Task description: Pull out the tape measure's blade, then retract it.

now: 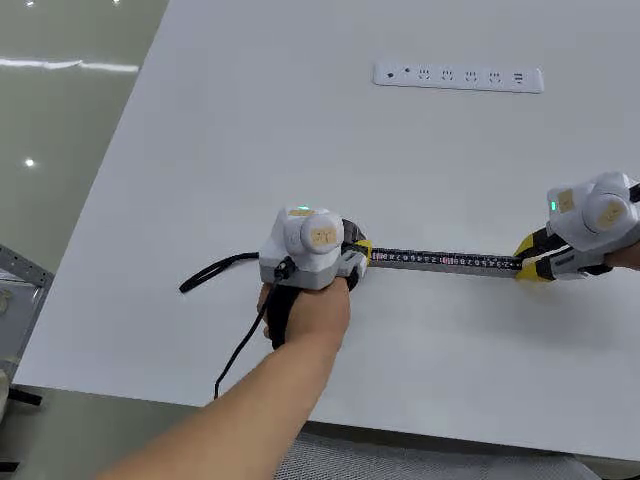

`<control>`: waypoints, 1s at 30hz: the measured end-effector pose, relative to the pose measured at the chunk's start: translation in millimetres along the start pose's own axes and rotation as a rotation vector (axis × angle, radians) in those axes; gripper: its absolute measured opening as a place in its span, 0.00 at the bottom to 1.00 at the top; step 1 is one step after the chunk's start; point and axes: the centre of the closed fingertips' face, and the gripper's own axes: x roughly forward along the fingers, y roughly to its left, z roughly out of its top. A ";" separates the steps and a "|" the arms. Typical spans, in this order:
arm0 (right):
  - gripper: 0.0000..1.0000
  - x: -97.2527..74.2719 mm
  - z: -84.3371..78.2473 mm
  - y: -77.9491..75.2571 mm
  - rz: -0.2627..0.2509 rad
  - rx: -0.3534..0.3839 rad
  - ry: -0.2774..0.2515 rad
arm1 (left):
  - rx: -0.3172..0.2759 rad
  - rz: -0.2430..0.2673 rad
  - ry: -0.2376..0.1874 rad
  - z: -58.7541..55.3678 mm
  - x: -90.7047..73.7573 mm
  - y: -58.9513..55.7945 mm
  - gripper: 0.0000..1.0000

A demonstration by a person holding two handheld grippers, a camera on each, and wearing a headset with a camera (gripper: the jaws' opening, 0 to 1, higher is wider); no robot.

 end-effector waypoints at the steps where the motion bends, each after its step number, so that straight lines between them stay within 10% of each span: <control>1: 0.12 0.4 0.7 0.0 -0.001 0.000 -0.001 | 0.002 -0.001 -0.001 -0.1 -0.1 -0.1 0.56; 30: 0.12 15.1 32.7 0.5 -0.003 -0.010 -0.047 | -0.011 -0.031 -0.002 -0.5 -1.7 -0.3 0.55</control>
